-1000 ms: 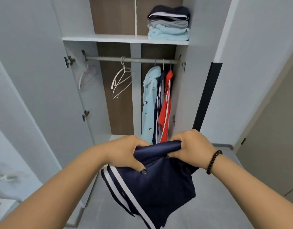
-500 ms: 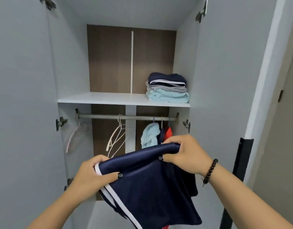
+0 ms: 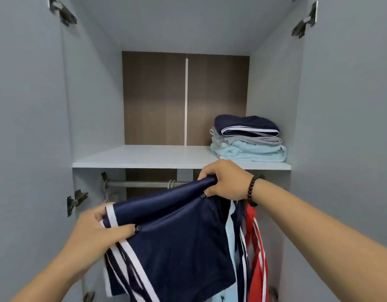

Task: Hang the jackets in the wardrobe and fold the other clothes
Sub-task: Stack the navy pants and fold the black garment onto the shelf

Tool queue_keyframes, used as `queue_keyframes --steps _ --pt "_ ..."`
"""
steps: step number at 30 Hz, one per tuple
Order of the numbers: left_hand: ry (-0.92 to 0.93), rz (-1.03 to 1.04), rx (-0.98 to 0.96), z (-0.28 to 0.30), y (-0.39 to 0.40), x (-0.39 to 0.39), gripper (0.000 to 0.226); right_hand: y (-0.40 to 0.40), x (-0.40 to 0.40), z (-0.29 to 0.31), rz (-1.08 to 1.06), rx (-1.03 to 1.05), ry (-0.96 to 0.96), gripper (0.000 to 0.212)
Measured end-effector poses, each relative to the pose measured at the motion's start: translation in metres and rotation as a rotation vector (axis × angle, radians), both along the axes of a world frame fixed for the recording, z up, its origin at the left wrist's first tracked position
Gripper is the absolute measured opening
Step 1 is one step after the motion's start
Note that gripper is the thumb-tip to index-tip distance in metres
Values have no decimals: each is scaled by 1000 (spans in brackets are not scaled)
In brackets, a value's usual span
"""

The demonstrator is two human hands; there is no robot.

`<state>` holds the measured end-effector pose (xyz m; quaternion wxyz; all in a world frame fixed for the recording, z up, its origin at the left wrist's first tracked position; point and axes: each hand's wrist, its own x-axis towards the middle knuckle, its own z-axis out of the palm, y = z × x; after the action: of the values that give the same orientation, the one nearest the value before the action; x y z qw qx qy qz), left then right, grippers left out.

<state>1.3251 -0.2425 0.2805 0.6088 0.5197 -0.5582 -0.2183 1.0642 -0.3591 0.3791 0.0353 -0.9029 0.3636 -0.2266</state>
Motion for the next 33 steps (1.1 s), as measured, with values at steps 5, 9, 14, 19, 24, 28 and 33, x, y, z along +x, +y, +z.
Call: queue_keyframes --steps 5,9,14,19,24,28,33 --pt "-251 127 31 66 -59 19 50 -90 42 31 -4 -214 70 14" --pt "-560 362 24 130 -123 38 52 -162 69 73 -25 -303 122 16" --pt "-593 556 -57 201 -185 53 55 -233 108 125 54 -175 161 14" --pt "-446 618 -133 250 -226 80 55 -284 133 178 150 -20 -61 19" --pt "-379 458 -292 304 -266 45 67 -323 124 230 179 57 -453 14" --pt "-443 293 -481 334 -314 -24 40 -350 79 254 188 248 -804 11" --pt "-718 241 -585 332 -384 -140 30 -385 -26 242 45 419 -847 28"
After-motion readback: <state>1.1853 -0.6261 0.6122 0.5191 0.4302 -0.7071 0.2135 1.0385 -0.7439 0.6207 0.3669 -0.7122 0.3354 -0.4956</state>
